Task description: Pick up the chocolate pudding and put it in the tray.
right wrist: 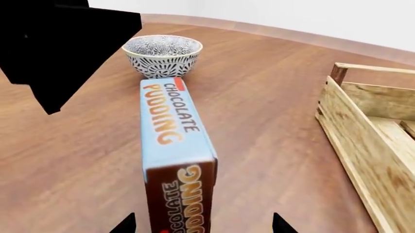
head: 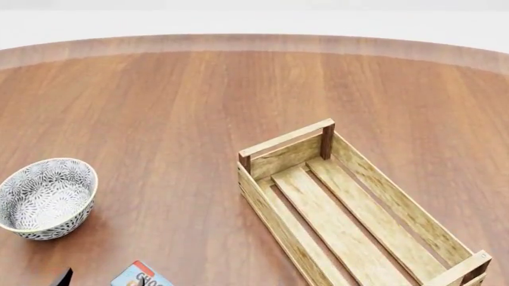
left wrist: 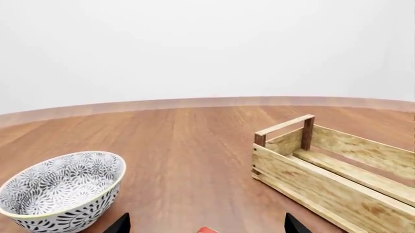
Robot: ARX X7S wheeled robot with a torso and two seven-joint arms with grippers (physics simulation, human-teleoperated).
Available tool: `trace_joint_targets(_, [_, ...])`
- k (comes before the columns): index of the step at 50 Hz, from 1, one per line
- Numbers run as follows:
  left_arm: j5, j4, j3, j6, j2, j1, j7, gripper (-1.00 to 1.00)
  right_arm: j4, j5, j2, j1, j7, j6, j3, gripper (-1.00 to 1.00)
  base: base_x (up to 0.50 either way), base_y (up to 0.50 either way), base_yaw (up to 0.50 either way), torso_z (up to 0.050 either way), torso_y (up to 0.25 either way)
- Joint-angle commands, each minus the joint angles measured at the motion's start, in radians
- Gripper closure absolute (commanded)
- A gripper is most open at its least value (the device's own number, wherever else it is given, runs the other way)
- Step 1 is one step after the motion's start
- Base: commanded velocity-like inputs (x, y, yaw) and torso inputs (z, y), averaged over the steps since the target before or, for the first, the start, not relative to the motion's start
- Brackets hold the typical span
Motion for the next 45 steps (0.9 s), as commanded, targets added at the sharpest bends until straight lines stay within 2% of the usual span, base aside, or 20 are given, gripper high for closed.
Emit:
trace_joint_targets(1, [-0.002, 0.000, 0.009, 0.000, -0.003, -0.001, -0.006, -1.00, 0.024, 0.003, -0.012, 0.015, -0.006, -0.007, -0.010, -1.00, 0.00, 0.00, 0.00, 0.000, 0.000])
trace_joint_targets(45, [-0.015, 0.003, 0.042, 0.002, -0.019, -0.009, -0.030, -1.00, 0.191, 0.044, -0.092, 0.113, -0.037, -0.054, -0.026, -1.00, 0.00, 0.00, 0.00, 0.000, 0.000])
